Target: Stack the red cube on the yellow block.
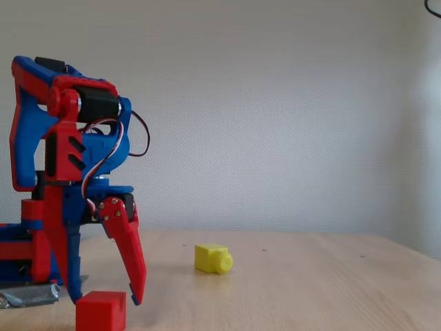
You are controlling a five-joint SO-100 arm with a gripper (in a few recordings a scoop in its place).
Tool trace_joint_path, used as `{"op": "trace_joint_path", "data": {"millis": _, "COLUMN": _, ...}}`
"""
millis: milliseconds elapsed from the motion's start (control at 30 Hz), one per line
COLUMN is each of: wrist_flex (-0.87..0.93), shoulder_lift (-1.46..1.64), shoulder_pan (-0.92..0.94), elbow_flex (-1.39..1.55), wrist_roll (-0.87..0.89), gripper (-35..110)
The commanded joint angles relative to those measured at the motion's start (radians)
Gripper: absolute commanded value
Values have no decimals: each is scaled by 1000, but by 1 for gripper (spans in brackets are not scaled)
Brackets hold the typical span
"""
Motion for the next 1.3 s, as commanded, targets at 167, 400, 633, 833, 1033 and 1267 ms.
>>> {"op": "trace_joint_path", "data": {"millis": 167, "wrist_flex": -9, "shoulder_lift": 9, "shoulder_pan": 43, "elbow_flex": 8, "wrist_roll": 9, "gripper": 14}}
{"op": "trace_joint_path", "data": {"millis": 400, "wrist_flex": -15, "shoulder_lift": 11, "shoulder_pan": 34, "elbow_flex": 15, "wrist_roll": 35, "gripper": 9}}
{"op": "trace_joint_path", "data": {"millis": 633, "wrist_flex": 31, "shoulder_lift": 127, "shoulder_pan": -46, "elbow_flex": -41, "wrist_roll": 124, "gripper": 10}}
{"op": "trace_joint_path", "data": {"millis": 833, "wrist_flex": 97, "shoulder_lift": 224, "shoulder_pan": -230, "elbow_flex": -156, "wrist_roll": 290, "gripper": 10}}
{"op": "trace_joint_path", "data": {"millis": 1033, "wrist_flex": 187, "shoulder_lift": 239, "shoulder_pan": -459, "elbow_flex": -296, "wrist_roll": 454, "gripper": 10}}
{"op": "trace_joint_path", "data": {"millis": 1267, "wrist_flex": 258, "shoulder_lift": 259, "shoulder_pan": -695, "elbow_flex": -347, "wrist_roll": 597, "gripper": 10}}
